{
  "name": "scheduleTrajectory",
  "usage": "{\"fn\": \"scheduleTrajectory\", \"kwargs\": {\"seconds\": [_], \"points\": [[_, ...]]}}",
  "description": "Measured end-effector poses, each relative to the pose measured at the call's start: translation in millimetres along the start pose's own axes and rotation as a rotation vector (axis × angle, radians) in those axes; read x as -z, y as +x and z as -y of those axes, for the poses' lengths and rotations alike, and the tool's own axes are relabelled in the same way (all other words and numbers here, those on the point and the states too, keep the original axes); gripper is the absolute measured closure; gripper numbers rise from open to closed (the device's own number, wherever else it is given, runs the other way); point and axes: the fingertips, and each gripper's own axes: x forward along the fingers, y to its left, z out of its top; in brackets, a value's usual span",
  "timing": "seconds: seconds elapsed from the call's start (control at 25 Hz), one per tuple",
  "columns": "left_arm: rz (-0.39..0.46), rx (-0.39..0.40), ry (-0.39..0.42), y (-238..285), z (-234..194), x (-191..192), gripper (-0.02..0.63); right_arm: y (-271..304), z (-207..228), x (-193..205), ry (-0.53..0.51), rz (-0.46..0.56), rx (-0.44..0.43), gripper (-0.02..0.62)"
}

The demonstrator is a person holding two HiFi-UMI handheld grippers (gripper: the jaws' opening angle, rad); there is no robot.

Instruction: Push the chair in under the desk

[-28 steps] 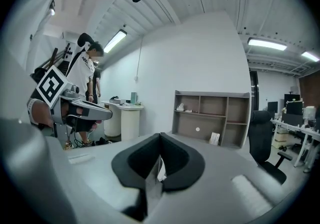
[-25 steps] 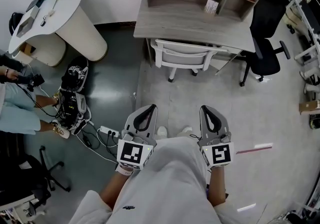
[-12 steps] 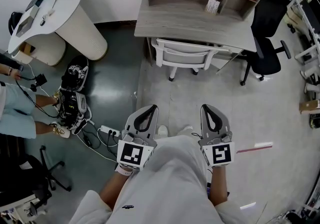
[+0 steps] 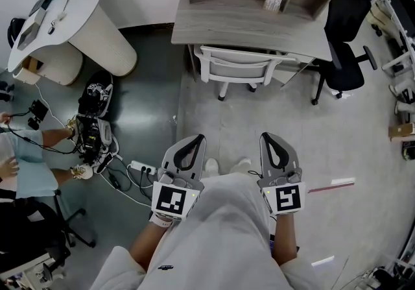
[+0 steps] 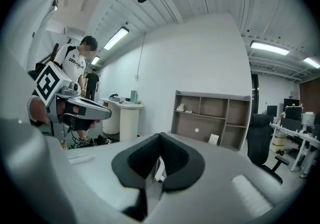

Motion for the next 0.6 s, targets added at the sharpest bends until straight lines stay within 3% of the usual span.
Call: {"fn": "scheduleTrajectory", "kwargs": {"seconds": [0.6], "points": [[0.002, 0.013, 0.009, -4.5, 5.5, 3.8, 0.600, -8.0, -1.8, 1.9, 0.018, 0.018, 0.011, 0.584]]}}
